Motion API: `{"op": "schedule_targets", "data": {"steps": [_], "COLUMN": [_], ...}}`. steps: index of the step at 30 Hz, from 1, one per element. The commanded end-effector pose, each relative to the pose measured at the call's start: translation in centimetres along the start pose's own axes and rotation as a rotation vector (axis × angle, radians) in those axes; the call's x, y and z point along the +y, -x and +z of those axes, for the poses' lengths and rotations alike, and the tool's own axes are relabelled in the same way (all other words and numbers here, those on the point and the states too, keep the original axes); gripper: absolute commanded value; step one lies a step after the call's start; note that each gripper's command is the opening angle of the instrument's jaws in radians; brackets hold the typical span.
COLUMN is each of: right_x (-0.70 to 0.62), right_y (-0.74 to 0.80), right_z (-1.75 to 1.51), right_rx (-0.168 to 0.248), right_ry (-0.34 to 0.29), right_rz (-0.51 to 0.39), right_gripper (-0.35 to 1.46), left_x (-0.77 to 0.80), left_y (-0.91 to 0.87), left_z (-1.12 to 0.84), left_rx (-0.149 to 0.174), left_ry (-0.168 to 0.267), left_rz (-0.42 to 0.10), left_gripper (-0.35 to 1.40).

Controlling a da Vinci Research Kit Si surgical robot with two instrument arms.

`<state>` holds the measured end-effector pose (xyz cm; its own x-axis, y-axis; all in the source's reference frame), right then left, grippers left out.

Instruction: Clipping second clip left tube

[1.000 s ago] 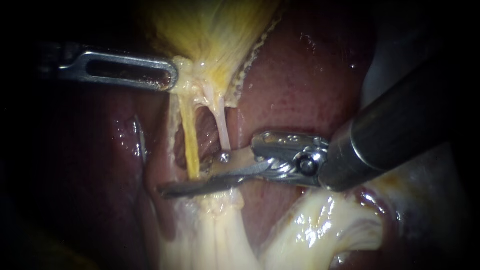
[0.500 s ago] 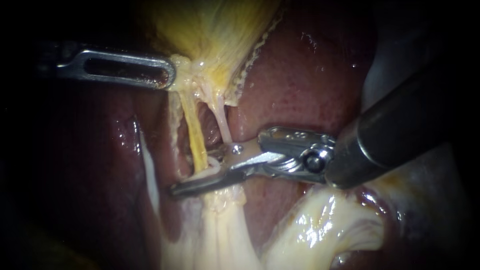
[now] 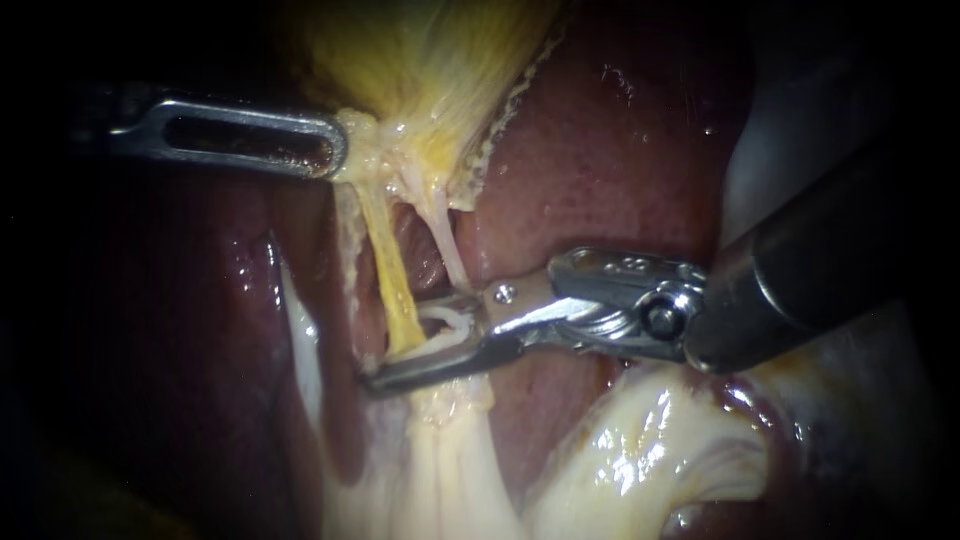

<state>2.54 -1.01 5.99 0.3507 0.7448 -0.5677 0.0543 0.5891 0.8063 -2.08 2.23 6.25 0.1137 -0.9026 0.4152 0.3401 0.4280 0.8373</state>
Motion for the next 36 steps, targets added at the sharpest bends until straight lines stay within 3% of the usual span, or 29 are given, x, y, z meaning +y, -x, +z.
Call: {"op": "schedule_targets", "data": {"steps": [1, 7, 12, 16, 20, 23, 33, 36], "right_x": [-0.01, -0.01, -0.06, -0.14, -0.23, -0.26, -0.29, -0.31], "right_y": [0.01, 0.02, 0.02, 0.02, 0.02, 0.0, -0.12, -0.15], "right_z": [0.01, 0.05, 0.07, 0.09, 0.09, 0.08, -0.04, -0.08], "right_rx": [0.017, 0.103, 0.149, 0.158, 0.136, 0.123, 0.159, 0.159], "right_ry": [-0.027, -0.185, -0.288, -0.344, -0.386, -0.404, -0.341, -0.33], "right_rz": [0.001, -0.003, 0.016, 0.016, 0.009, 0.025, 0.077, 0.134], "right_gripper": [0.5, 0.48, 0.46, 0.43, 0.38, 0.31, 0.13, -0.01], "left_x": [0.0, 0.02, 0.02, 0.02, 0.02, 0.02, 0.02, 0.02], "left_y": [0.0, 0.0, 0.0, 0.0, 0.0, 0.0, 0.0, 0.0], "left_z": [0.0, 0.0, 0.01, 0.01, 0.01, 0.01, -0.01, -0.01], "left_rx": [0.0, 0.0, 0.0, 0.0, 0.0, 0.0, 0.001, 0.001], "left_ry": [0.0, -0.001, 0.0, 0.0, -0.001, -0.001, -0.001, -0.001], "left_rz": [0.0, 0.0, 0.0, 0.0, 0.0, 0.0, 0.001, 0.001], "left_gripper": [-0.35, -0.35, -0.35, -0.35, -0.35, -0.35, -0.35, -0.35]}}
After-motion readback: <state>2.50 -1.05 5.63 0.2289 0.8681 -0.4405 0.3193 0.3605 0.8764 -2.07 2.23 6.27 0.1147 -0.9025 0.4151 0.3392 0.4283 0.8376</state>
